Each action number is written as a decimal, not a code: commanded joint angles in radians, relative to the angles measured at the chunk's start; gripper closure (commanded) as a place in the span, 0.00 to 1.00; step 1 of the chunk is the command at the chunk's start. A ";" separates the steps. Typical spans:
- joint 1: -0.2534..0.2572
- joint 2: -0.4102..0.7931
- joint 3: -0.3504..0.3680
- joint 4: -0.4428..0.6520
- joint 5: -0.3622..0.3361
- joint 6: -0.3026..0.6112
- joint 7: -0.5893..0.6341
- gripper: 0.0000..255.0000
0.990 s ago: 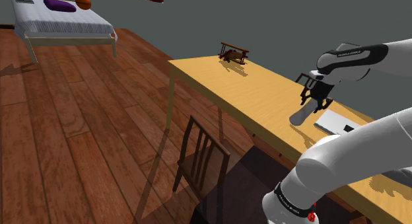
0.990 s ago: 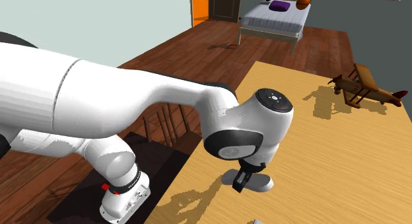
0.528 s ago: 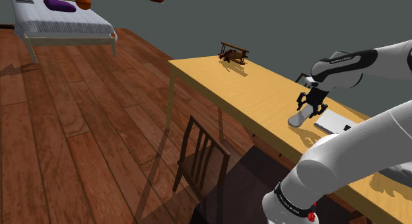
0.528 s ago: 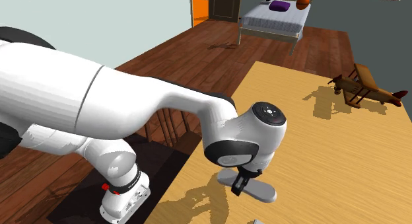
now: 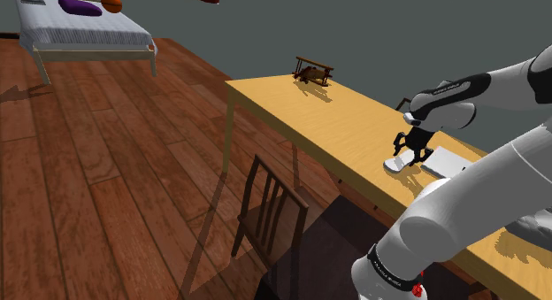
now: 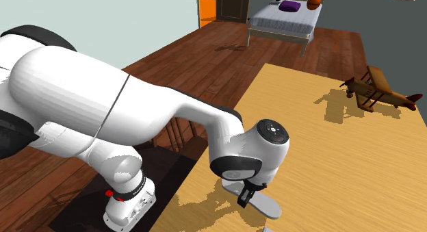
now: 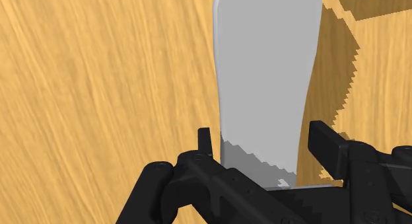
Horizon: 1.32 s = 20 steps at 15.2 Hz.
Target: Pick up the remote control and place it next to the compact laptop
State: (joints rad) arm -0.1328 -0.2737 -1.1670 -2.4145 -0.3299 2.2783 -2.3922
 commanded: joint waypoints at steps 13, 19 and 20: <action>0.006 0.007 -0.006 -0.004 0.005 0.008 -0.002 0.00; -0.069 -0.100 0.109 0.061 -0.052 -0.149 0.048 0.00; -0.069 -0.100 0.109 0.061 -0.052 -0.149 0.048 0.00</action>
State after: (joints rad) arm -0.2004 -0.3719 -1.0602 -2.3552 -0.3808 2.1335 -2.3449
